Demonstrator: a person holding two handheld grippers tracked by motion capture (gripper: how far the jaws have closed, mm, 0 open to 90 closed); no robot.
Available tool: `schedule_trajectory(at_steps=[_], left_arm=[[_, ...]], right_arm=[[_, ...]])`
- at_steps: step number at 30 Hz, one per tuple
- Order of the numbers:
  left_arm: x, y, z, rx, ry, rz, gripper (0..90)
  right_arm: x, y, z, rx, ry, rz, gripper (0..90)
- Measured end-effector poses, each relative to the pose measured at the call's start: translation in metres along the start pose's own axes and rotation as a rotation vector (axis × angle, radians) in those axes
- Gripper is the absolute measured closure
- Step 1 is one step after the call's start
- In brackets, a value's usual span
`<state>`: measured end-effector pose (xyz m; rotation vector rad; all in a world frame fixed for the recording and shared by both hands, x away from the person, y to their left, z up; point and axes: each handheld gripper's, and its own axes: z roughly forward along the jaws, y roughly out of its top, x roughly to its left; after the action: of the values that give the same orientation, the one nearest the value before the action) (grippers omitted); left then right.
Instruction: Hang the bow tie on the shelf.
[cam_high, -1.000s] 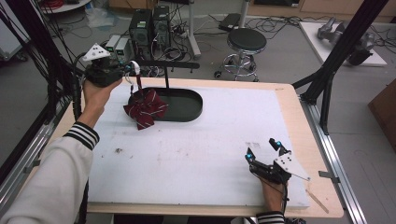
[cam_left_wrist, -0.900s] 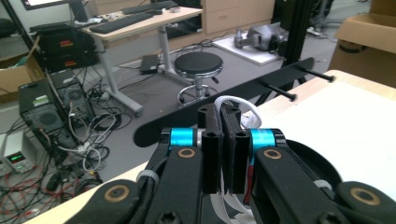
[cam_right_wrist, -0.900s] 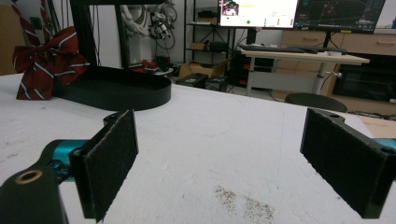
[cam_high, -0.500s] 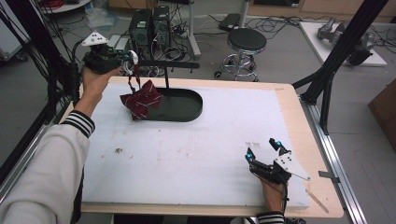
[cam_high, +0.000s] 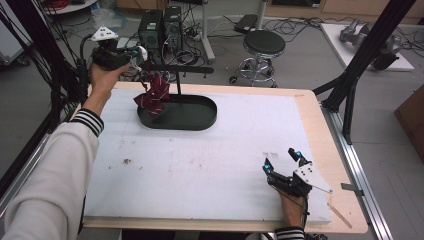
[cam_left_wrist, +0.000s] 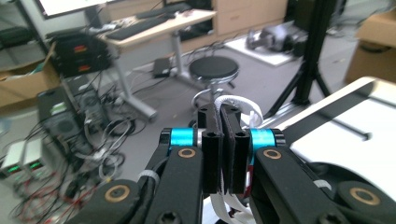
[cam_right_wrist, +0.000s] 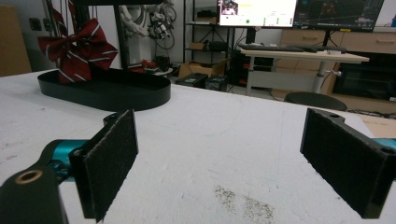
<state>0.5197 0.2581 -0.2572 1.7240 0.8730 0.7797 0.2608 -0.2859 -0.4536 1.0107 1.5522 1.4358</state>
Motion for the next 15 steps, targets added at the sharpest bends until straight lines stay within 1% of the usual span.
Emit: schedule_trajectory(at_steps=[3,9,12,15], left_arm=[[0.006,-0.007,0.003,0.016,0.012,-0.028,87.2],[0.008,-0.023,0.003,0.037,-0.007,-0.036,87.1],[0.008,-0.031,0.002,0.049,-0.007,-0.041,87.0],[0.007,-0.037,0.001,0.077,-0.004,-0.044,86.6]], right_arm=[[0.0,0.0,0.0,0.0,0.001,0.001,10.3],[0.0,0.0,0.0,0.001,-0.001,0.005,10.3],[0.0,0.0,0.0,0.0,0.0,0.0,10.3],[0.0,0.0,0.0,0.0,0.002,-0.002,10.3]])
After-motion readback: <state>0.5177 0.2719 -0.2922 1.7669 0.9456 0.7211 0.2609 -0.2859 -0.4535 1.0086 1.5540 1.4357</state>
